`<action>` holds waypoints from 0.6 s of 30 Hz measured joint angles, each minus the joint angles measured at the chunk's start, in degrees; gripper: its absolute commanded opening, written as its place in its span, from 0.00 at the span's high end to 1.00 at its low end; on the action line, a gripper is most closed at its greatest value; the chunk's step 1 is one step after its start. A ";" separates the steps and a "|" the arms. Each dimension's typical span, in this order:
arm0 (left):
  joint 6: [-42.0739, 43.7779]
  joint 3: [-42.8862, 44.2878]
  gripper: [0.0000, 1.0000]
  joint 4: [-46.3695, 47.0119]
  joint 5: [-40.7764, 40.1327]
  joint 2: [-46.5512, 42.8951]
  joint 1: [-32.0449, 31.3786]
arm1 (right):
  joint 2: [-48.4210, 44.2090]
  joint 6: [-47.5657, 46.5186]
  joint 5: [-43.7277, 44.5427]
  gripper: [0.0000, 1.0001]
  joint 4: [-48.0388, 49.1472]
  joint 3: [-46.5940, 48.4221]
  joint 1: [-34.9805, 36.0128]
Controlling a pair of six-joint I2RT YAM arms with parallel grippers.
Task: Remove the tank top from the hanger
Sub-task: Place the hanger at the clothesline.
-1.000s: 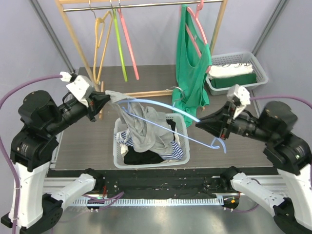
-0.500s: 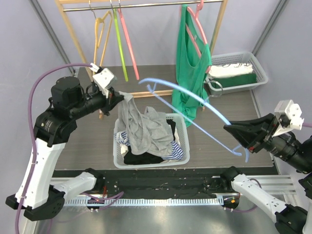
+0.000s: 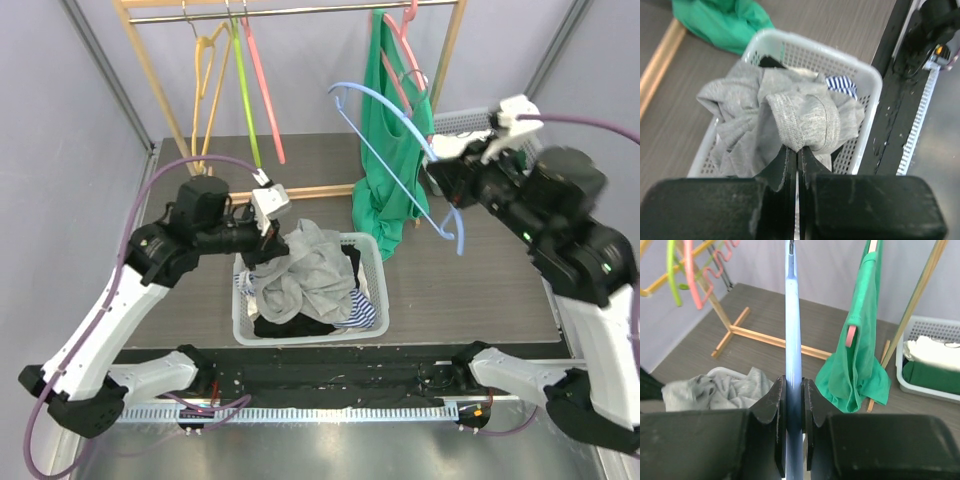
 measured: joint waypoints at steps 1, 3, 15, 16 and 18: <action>0.17 -1.29 0.97 -0.02 -0.61 0.57 -0.26 | 1.79 0.15 0.59 0.99 0.42 0.33 0.02; 0.76 -3.19 0.91 0.00 -2.03 2.01 -0.81 | 5.84 0.28 1.40 0.99 1.66 0.96 0.00; 5.75 -14.43 0.60 1.33 -15.41 4.83 -5.42 | 19.10 1.36 2.05 0.99 7.61 9.55 0.50; 5.92 -15.87 0.57 1.79 -16.41 4.81 -6.23 | 20.04 1.29 2.05 0.99 7.85 11.06 0.76; 6.54 -18.75 0.50 2.16 -17.97 4.85 -7.85 | 21.79 1.14 2.03 0.99 8.48 13.94 1.18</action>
